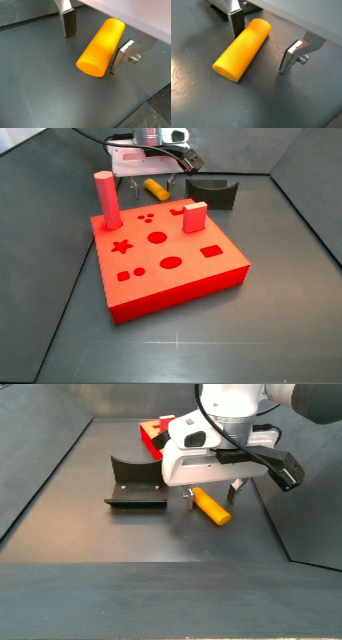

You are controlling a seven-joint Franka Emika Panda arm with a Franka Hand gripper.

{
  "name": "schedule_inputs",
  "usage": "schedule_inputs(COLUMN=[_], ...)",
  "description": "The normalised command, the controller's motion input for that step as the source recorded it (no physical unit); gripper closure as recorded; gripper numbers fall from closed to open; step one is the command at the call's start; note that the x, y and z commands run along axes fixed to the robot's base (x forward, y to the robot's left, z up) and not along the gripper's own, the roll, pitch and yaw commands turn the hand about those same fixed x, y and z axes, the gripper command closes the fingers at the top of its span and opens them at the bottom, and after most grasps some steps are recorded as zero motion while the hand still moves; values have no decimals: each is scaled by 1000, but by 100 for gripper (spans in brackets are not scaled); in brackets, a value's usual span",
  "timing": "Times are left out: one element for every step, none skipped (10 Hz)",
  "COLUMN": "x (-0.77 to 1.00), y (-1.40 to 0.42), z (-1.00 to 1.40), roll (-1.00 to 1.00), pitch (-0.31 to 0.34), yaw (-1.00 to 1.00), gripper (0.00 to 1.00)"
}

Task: Pick up the oval object. Move up. Place the oval object on the fixture. Regrasp the oval object. Move to above the board. Insert the oval object.
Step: Pick up the oval object.

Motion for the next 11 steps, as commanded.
schedule_inputs(x=[0,0,0,0,0,0,0,0,0,0,0], y=[0,0,0,0,0,0,0,0,0,0,0], z=[0,0,0,0,0,0,0,0,0,0,0], roll=[0,0,0,0,0,0,0,0,0,0,0], pitch=[0,0,0,0,0,0,0,0,0,0,0], yaw=[0,0,0,0,0,0,0,0,0,0,0], gripper=[100,100,100,100,100,100,100,100,100,100,100])
